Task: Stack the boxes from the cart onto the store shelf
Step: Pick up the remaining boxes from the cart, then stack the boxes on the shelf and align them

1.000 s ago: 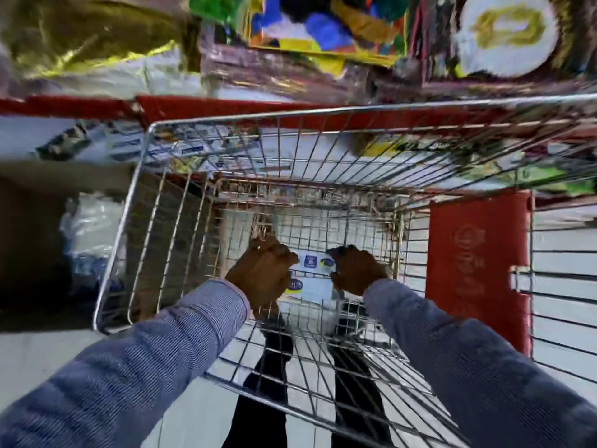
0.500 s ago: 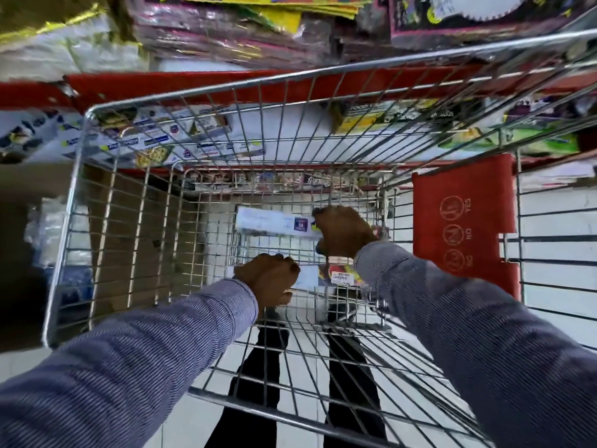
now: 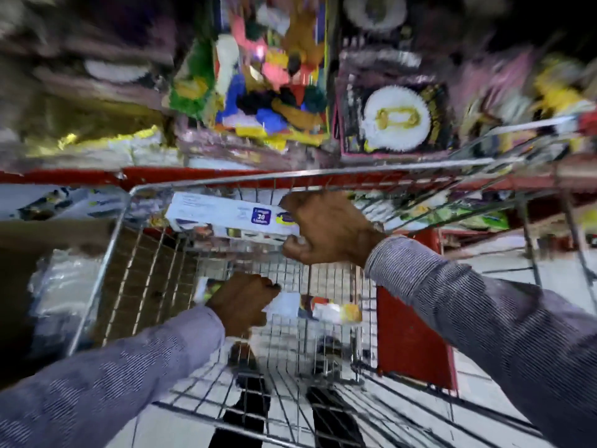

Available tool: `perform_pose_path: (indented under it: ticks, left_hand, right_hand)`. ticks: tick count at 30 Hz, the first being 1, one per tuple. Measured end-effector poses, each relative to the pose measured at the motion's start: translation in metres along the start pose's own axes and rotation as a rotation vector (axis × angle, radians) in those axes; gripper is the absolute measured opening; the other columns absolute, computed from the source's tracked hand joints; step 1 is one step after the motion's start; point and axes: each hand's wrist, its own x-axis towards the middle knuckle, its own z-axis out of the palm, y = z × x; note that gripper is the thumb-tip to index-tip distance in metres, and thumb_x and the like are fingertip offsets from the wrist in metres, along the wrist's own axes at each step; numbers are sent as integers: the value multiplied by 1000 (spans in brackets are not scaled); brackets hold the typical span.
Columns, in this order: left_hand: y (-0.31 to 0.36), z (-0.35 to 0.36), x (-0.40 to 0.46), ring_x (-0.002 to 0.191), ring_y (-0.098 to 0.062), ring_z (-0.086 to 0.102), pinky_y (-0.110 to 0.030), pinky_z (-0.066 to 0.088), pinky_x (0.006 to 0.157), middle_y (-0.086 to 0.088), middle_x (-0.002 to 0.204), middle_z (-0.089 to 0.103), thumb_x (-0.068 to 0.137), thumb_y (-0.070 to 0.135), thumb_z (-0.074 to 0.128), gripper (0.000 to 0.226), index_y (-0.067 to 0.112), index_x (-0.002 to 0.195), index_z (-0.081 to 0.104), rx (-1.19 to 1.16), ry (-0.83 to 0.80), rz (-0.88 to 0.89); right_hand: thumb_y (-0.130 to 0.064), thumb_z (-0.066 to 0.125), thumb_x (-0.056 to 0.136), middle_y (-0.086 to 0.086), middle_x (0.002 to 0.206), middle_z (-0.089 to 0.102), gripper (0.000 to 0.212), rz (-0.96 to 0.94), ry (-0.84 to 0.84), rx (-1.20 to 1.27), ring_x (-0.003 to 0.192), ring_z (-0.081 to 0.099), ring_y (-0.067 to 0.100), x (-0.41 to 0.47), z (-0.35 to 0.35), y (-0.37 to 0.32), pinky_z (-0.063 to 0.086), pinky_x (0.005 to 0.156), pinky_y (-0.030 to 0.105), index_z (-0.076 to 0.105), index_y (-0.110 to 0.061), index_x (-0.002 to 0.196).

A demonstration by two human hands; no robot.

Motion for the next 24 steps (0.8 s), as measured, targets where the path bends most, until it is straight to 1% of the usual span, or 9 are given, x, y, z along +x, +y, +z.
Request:
perform_pose_path:
  ticks: [4,6,10,13,15,17,20,22,24]
  left_hand:
    - [12,-100,-44,95,-31,70,-40,59,70,-7,110,74,70,41,79,54,16,116,66,84,236,-22]
    - [20,-153,-63,94,-25,69,-35,56,67,1,105,74,67,52,71,50,26,109,65,115,344,-51]
    - [38,-247,-102,86,-14,71,-25,51,61,8,100,78,58,66,61,65,33,113,69,181,573,-118]
    - [45,-304,-115,93,-18,69,-31,49,67,5,103,76,61,66,67,67,37,122,63,168,622,-156]
    - [44,-334,-118,89,-20,70,-32,53,67,3,95,76,58,78,64,68,37,112,67,198,649,-199]
    - [45,-360,-120,84,-22,69,-36,55,67,1,86,75,53,81,59,68,32,99,68,222,679,-217]
    - [47,-392,-120,91,-20,68,-34,53,72,5,96,76,52,74,62,67,36,106,67,228,716,-195]
    - [48,-410,-119,98,-20,67,-33,51,77,7,105,75,54,72,68,68,36,112,66,225,738,-185]
    - [48,-428,-116,104,-20,65,-34,50,84,7,112,74,57,67,73,69,34,117,66,214,753,-178]
  right_hand:
    - [-56,38,72,11,99,71,61,-90,75,-63,84,67,36,23,-102,3,46,61,31,56,-13,111]
    - [-57,37,71,11,97,72,62,-92,142,-103,80,66,37,32,-159,4,44,59,33,58,-14,110]
    - [-58,42,70,13,88,70,54,-54,242,-144,75,63,38,47,-258,9,45,59,34,57,-18,103]
    - [-60,53,72,13,91,71,50,-4,267,-146,78,63,35,54,-313,18,33,59,30,57,-17,95]
    - [-57,61,73,12,89,71,42,38,285,-120,78,64,34,58,-339,26,36,59,31,55,-19,90]
    - [-58,62,76,7,79,65,39,62,315,-110,68,57,28,63,-358,35,38,57,31,50,-22,84]
    - [-65,54,82,4,79,58,48,94,297,-156,65,49,22,74,-379,53,44,57,35,52,-18,89]
    - [-62,54,85,7,89,62,47,111,264,-183,75,57,29,81,-390,66,53,68,43,53,-17,95]
    - [-52,59,88,13,110,64,48,134,234,-171,97,60,34,89,-398,82,52,82,44,56,-12,114]
